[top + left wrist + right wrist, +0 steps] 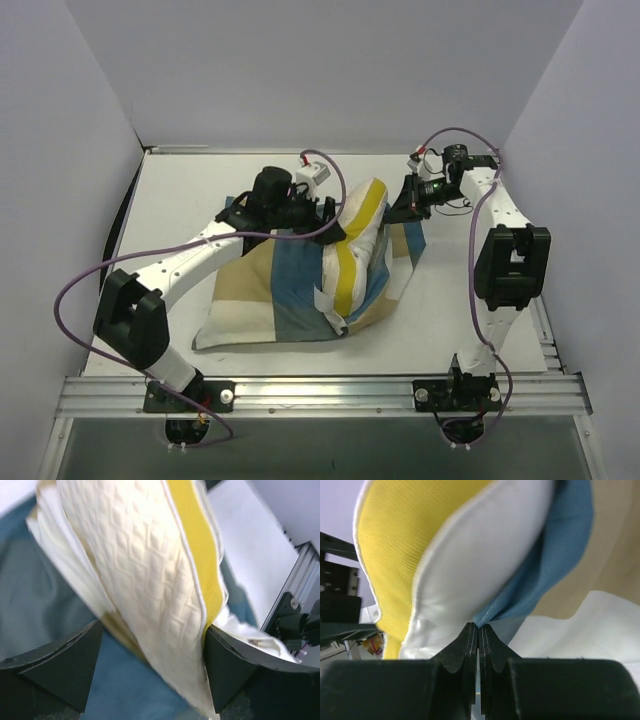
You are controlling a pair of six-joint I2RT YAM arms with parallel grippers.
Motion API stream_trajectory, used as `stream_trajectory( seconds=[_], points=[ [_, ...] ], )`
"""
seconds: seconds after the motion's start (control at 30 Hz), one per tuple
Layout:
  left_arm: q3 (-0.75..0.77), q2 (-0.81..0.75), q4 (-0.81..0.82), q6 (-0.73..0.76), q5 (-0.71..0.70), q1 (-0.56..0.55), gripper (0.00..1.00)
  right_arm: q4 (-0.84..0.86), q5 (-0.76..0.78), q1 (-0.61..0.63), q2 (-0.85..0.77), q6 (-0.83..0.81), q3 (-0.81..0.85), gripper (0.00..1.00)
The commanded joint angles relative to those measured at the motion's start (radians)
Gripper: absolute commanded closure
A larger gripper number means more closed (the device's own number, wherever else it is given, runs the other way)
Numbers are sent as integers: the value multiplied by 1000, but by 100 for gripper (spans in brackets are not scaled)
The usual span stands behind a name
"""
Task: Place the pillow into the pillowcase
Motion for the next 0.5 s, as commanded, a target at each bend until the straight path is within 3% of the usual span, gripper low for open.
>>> stream_trajectory(
  seconds=[0.0,0.1,0.47],
  points=[
    [189,63,-85,8,0,5,10,-28,-48,34,-116,-25,-29,100],
    [238,123,-62,-66,16,4,3,-25,-54,44,-142,-17,-43,100],
    [462,278,-65,-135,-21,-7,2,-2,-55,88,-202,6,-132,100]
  ],
)
